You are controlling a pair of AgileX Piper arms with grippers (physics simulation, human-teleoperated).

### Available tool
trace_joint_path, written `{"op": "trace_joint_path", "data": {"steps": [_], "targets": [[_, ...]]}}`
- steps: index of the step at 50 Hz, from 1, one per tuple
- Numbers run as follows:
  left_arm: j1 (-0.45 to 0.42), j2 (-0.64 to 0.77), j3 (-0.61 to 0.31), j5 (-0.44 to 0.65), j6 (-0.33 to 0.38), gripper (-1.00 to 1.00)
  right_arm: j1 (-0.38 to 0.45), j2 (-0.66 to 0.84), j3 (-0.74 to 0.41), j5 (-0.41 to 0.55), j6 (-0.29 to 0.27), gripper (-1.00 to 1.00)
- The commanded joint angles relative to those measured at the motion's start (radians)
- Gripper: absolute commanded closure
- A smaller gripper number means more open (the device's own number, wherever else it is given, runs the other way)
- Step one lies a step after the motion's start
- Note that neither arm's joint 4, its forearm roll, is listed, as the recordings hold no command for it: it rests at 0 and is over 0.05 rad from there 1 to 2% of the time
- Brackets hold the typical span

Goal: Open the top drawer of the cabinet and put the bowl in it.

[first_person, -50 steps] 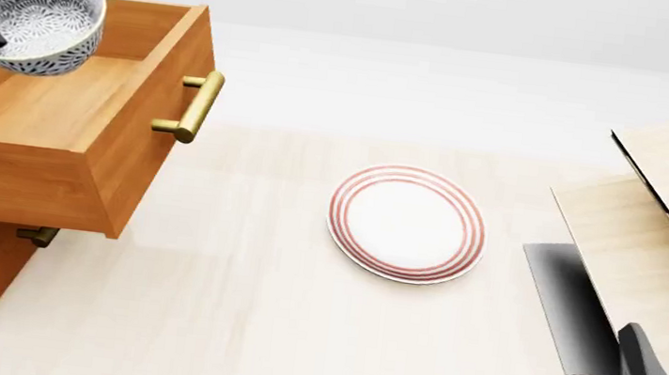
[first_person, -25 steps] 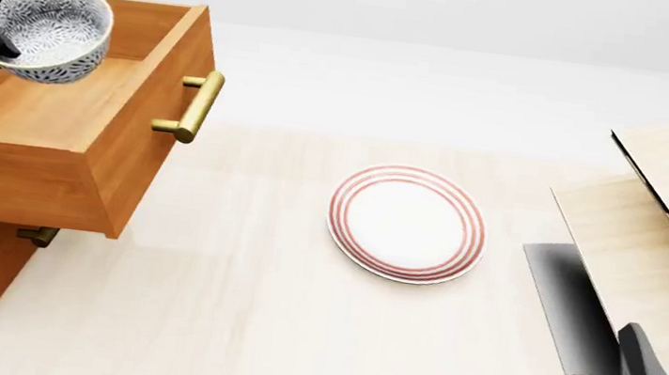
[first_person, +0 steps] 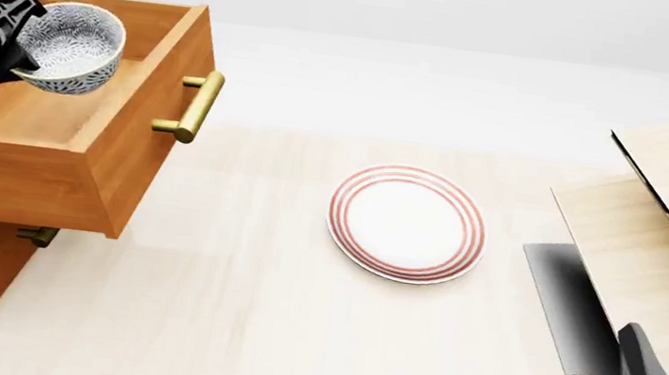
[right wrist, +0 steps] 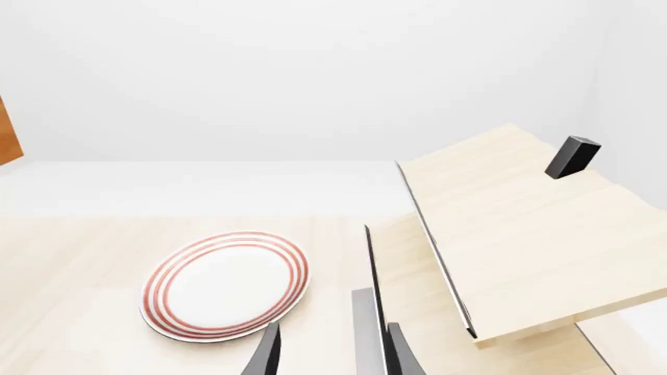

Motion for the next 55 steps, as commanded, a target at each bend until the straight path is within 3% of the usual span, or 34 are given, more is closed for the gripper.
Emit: {"op": "trace_joint_path", "data": {"steps": [1, 40, 41, 55], "targets": [[0.004, 0.043, 0.001, -0.035, 0.007, 1.00, 0.000, -0.001, 0.000, 0.001, 0.000, -1.00], [0.008, 0.110, -0.009, -0.073, 0.008, 1.00, 0.000, -0.001, 0.000, 0.001, 0.000, -1.00], [0.007, 0.107, -0.008, -0.072, 0.005, -1.00, 0.000, -0.001, 0.000, 0.001, 0.000, -1.00], [-0.012, 0.070, -0.007, -0.050, 0.000, -1.00, 0.000, -0.001, 0.000, 0.001, 0.000, -1.00]]}}
